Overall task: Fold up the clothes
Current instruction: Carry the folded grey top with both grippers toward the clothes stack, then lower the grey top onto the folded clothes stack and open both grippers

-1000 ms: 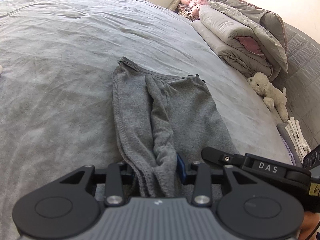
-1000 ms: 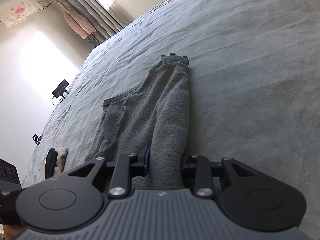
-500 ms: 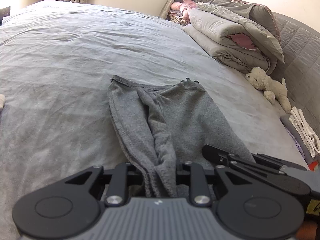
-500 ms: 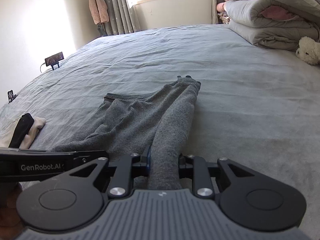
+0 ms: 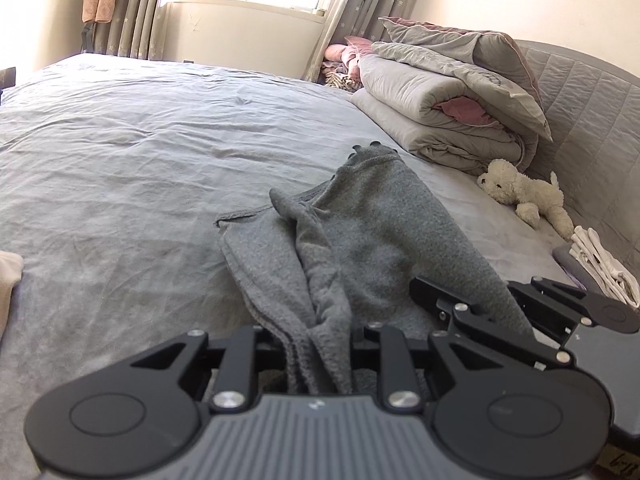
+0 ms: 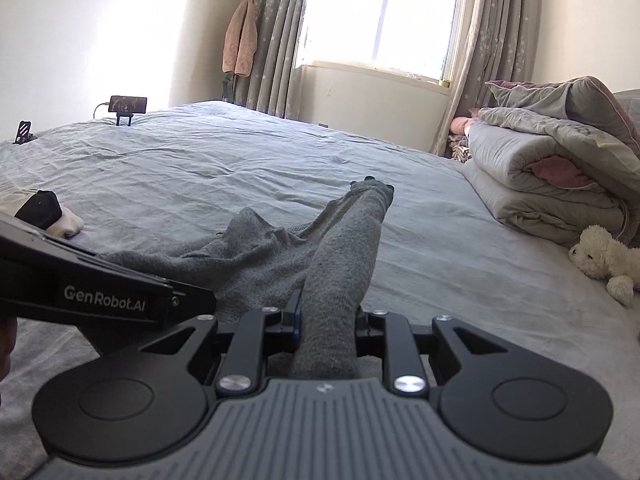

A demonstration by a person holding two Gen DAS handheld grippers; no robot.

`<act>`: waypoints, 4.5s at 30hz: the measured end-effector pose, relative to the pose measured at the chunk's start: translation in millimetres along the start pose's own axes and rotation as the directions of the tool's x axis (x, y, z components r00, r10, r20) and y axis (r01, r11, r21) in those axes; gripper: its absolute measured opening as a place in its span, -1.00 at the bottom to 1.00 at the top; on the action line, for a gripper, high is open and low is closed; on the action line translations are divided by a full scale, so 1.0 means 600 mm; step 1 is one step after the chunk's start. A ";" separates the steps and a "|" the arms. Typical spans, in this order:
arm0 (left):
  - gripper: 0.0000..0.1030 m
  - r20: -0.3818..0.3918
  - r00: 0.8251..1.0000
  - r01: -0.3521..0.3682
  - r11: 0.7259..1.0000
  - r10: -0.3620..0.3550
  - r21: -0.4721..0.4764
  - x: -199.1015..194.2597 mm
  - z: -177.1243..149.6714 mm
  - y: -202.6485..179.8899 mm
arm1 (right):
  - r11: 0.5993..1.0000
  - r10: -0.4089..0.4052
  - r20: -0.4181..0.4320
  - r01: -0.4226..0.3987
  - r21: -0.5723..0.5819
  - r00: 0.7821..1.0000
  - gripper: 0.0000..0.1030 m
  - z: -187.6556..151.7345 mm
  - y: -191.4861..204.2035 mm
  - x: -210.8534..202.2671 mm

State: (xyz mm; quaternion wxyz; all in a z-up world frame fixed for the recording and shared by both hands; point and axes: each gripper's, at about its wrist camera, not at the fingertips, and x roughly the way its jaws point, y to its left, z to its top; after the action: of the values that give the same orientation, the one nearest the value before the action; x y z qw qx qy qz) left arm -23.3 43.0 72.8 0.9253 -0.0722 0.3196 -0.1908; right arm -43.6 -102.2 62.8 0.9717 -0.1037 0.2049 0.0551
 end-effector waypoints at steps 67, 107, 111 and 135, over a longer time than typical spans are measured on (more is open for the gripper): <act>-0.58 0.222 0.967 -0.151 0.981 0.122 0.120 -0.088 0.009 -0.086 | 0.996 -0.065 0.140 0.073 -0.050 0.988 -0.58 0.023 -0.010 -0.070; -0.58 0.303 0.934 0.114 0.962 -0.189 0.247 -0.017 0.054 -0.448 | 0.869 -0.415 0.283 0.469 -0.157 0.865 -0.60 -0.013 -0.303 -0.187; -0.58 0.282 0.925 0.176 0.946 -0.254 0.272 0.019 0.055 -0.525 | 0.854 -0.455 0.258 0.500 -0.143 0.852 -0.60 -0.033 -0.376 -0.203; -0.58 0.061 0.901 0.411 0.889 -0.430 0.203 0.269 0.003 -0.915 | 0.970 -0.177 -0.014 0.177 0.165 0.984 -0.61 -0.180 -0.865 -0.247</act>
State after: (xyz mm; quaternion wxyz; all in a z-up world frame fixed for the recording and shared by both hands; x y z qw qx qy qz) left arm -74.2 -524.8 123.5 0.8800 -0.0632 0.2286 -0.4115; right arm -142.7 -640.4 119.8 0.9781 -0.0403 0.1981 -0.0490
